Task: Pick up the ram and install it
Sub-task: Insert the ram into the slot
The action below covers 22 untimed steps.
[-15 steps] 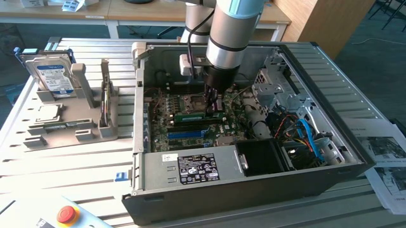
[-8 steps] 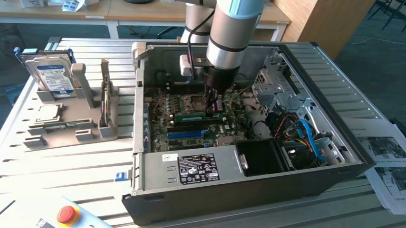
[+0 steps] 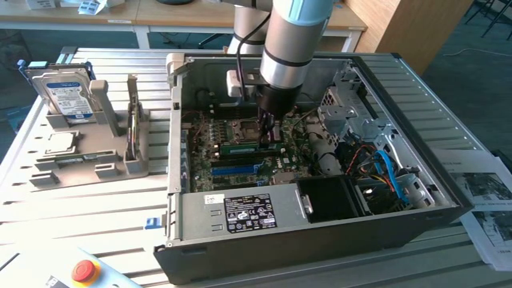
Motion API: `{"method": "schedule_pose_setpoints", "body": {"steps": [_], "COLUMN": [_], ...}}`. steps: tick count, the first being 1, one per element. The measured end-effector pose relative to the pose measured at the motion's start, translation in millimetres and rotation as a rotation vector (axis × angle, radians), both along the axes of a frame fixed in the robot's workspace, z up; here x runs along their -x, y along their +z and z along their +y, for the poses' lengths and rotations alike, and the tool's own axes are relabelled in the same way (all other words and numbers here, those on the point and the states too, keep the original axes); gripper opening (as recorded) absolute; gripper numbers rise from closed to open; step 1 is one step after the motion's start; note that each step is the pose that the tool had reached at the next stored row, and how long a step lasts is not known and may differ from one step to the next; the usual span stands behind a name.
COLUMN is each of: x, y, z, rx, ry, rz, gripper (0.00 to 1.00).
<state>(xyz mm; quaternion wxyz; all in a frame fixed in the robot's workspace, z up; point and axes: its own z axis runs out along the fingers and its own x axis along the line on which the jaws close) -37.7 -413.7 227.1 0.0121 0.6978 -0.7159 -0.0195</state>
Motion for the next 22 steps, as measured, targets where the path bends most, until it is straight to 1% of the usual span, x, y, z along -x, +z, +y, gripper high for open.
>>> {"method": "schedule_pose_setpoints", "body": {"steps": [8, 22], "x": [0.0, 0.0], "y": [-2.4, -3.1], "z": [-0.1, 0.0], "rx": [0.0002, 0.0002], "ry": [0.0, 0.0], "rz": [0.0001, 0.0], "gripper": [0.12, 0.12]}}
